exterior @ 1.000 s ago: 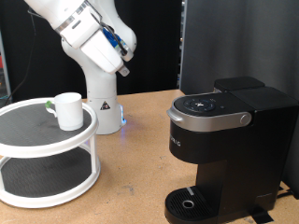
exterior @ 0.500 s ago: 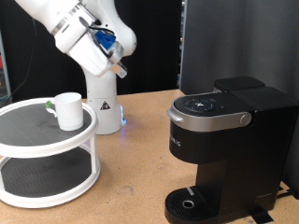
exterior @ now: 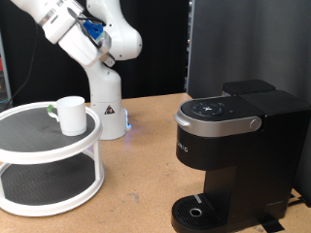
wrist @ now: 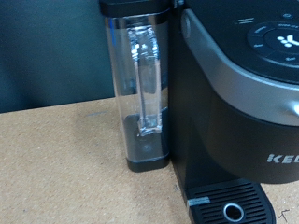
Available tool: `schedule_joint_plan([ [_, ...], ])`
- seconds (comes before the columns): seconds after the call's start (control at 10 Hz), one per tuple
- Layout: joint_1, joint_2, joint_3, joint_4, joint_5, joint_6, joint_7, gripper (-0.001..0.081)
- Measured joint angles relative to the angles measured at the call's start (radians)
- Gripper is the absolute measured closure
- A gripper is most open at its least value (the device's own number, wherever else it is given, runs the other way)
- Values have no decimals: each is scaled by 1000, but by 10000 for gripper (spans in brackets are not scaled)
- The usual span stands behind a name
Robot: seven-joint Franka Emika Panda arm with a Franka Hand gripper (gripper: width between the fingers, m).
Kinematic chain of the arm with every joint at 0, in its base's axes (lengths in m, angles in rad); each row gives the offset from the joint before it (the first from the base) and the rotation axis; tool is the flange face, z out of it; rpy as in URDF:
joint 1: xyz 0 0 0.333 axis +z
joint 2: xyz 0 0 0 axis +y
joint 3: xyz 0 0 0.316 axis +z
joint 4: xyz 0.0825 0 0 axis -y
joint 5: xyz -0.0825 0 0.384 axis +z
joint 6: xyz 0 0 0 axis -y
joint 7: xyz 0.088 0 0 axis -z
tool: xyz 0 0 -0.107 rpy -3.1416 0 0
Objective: Make a cup of coffee with the keurig machine
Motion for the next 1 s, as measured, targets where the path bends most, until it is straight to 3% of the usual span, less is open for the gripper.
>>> schedule_joint_plan([
  [0.3, -6, -23, -6, -16, -6, -12, -4, 804],
  [0.7, -24, -36, -134, 8, -85, -239, -154, 804],
  [1.0, -42, -40, -211, 54, -157, -359, -214, 804],
])
